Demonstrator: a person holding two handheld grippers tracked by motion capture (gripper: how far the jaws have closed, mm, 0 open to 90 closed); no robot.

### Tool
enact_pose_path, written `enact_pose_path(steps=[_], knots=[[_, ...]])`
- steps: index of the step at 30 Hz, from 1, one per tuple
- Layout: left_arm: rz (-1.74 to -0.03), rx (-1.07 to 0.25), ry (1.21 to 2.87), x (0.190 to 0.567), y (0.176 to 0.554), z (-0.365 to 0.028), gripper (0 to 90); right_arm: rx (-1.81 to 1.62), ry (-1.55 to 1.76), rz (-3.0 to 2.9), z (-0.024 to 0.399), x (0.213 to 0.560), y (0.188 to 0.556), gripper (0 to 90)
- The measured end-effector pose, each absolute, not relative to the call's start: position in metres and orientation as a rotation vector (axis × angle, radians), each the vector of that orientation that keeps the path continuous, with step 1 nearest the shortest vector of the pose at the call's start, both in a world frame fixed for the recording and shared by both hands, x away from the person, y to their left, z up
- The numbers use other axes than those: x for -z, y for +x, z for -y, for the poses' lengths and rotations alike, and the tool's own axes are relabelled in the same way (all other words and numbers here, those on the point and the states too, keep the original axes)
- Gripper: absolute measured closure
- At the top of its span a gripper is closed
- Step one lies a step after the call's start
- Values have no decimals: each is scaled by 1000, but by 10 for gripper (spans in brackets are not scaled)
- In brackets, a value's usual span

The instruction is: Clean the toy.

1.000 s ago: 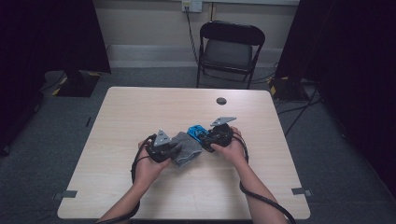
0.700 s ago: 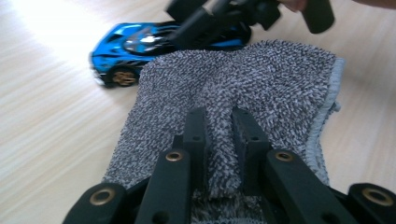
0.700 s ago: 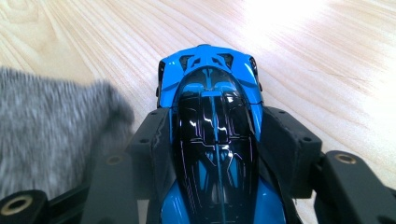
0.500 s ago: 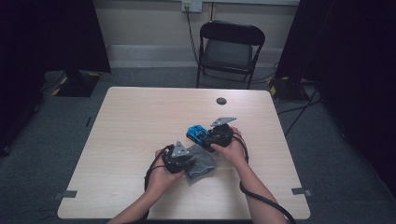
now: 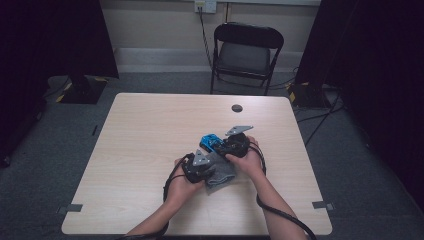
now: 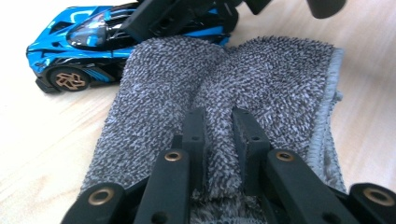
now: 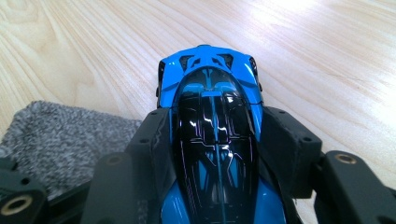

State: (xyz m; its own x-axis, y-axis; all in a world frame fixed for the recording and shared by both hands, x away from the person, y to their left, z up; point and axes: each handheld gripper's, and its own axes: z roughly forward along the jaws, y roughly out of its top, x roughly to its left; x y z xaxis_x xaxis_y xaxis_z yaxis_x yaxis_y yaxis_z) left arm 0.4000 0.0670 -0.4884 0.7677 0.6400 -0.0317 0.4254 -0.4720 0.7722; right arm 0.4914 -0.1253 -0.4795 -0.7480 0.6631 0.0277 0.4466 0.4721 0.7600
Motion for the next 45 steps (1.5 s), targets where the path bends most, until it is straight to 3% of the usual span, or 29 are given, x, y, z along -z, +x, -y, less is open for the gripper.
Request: enact_pose_path(steps=[27,45], knots=[[-910,-468,2135,485,425,-88,773,-1149,949,-2437,125,480,490,435],[-953,-491,2127,484,433,-104,773,-1157,947,-2431,125,481,489,436]])
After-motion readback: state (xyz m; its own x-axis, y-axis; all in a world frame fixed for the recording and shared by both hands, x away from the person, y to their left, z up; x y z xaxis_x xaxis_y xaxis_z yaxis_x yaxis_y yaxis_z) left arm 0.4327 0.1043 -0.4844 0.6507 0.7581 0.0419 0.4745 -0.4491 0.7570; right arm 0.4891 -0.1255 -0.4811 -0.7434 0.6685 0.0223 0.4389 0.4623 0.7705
